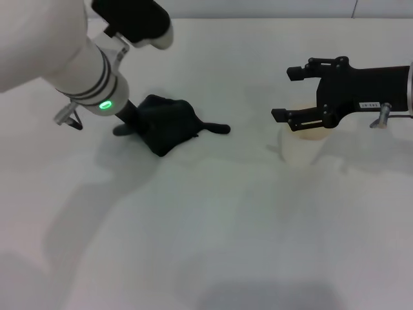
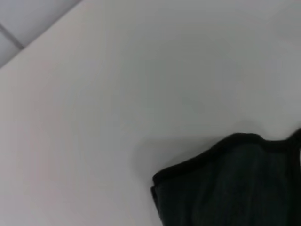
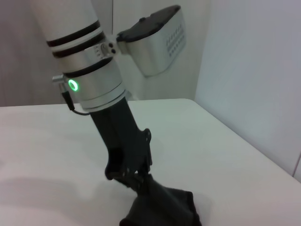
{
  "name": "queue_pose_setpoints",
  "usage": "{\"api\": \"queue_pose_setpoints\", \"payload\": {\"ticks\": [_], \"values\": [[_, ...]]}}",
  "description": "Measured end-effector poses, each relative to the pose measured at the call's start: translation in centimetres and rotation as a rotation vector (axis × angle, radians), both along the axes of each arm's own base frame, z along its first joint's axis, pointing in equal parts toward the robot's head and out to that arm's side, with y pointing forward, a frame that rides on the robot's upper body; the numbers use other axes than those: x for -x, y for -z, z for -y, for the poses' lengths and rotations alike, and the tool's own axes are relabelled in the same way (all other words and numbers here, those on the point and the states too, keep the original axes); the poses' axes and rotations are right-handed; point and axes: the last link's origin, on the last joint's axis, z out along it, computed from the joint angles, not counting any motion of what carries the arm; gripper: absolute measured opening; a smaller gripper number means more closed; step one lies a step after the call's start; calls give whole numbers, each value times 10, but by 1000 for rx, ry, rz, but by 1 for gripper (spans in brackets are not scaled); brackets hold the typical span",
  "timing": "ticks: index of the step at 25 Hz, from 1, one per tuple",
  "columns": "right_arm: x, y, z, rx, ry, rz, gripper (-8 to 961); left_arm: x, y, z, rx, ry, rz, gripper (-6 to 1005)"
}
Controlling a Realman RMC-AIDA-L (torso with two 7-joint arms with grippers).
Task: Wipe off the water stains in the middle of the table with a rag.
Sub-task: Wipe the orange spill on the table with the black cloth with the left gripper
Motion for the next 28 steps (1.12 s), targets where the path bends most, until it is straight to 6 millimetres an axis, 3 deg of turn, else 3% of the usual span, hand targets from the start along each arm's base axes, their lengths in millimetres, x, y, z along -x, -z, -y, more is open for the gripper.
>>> {"api": "queue_pose_setpoints", "payload": {"ticks": [12,28], "values": [[-1,1,0,-1,5,-3,841,-15,26,8,81,176,-15,87],[-2,-1,-2,-13,8,1,841,-26,42,25,229,260,27,113]]}}
